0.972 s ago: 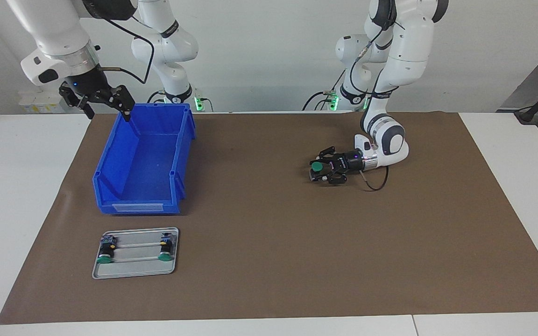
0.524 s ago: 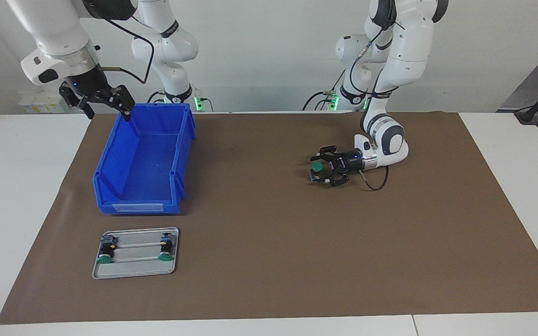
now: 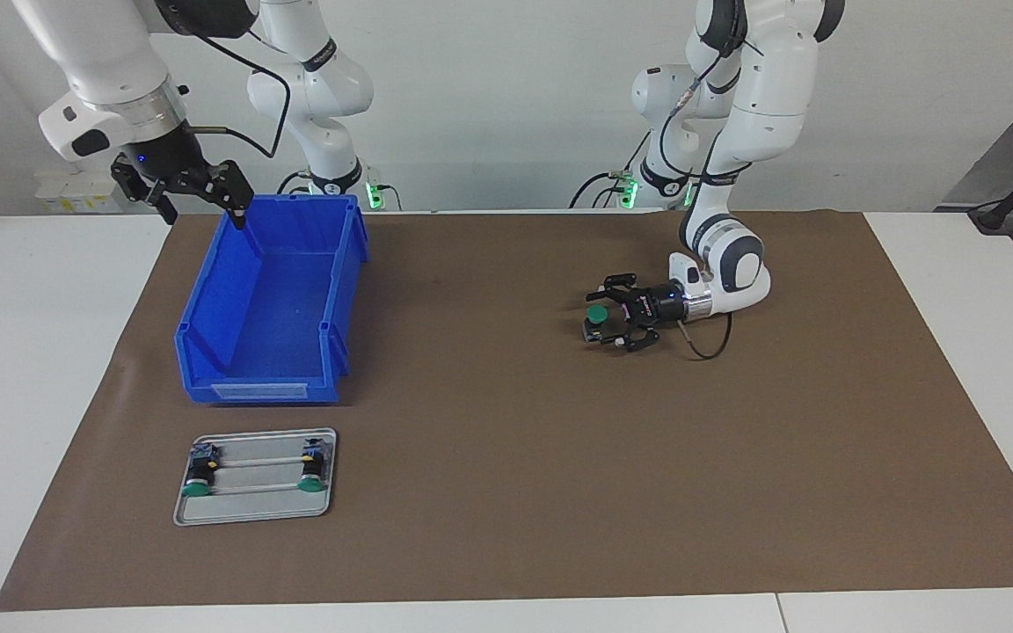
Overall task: Place and press button with both arms
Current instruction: 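Set the part upright on the table and open the left gripper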
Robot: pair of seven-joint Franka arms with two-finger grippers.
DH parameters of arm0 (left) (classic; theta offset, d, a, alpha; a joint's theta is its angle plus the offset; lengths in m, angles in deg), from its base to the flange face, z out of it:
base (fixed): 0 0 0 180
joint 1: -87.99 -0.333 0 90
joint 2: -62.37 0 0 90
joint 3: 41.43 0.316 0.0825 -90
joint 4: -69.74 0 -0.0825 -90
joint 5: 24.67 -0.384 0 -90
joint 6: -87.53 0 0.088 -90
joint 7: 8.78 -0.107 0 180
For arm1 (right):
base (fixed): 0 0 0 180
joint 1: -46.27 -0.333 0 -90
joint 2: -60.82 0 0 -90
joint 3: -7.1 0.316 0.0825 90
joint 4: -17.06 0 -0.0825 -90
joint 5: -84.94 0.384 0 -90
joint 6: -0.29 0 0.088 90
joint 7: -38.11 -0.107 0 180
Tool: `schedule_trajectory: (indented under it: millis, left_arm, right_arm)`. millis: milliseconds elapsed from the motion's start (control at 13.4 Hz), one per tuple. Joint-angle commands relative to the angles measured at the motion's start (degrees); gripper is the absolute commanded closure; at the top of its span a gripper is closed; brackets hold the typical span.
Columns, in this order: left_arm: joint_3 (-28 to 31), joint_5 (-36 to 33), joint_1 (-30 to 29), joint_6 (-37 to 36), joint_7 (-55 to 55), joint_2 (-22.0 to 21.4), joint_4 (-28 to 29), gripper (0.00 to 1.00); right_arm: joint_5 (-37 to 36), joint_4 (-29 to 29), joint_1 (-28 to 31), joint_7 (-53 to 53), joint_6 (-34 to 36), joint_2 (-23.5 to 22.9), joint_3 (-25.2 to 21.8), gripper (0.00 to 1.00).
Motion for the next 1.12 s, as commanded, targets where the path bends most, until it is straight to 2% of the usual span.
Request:
schedule_trajectory:
  millis: [0,299,449,598,823,972,1047]
  left_arm:
    - [0.2,-6.9,-4.3,-2.2,4.7,-1.3,-1.3,0.02]
    - [0.3,-13.6,-9.1,-6.0,11.6,-1.0,-5.8,0.02]
    - [0.3,-19.4,-11.8,-7.9,19.3,-0.8,-11.7,0.02]
    - [0.3,-25.0,-13.6,-9.4,29.8,-0.6,-19.1,0.02]
    - [0.5,-29.3,-14.4,-12.1,46.0,-1.8,-27.9,0.02]
    - [0.5,-33.7,-14.5,-13.7,58.3,-4.6,-33.6,0.02]
    - [0.5,-39.3,-14.2,-13.2,65.8,-6.6,-37.7,0.02]
  right_arm:
    - [-0.6,-2.1,0.3,-0.4,-1.7,1.6,0.0,0.0]
    - [-0.6,-2.1,0.3,-0.4,-1.7,1.6,0.0,0.0]
    - [-0.6,-2.1,0.3,-0.4,-1.7,1.6,0.0,0.0]
    - [-0.6,-2.1,0.3,-0.4,-1.7,1.6,0.0,0.0]
    - [-0.6,-2.1,0.3,-0.4,-1.7,1.6,0.0,0.0]
    - [-0.6,-2.1,0.3,-0.4,-1.7,1.6,0.0,0.0]
    - [-0.6,-2.1,0.3,-0.4,-1.7,1.6,0.0,0.0]
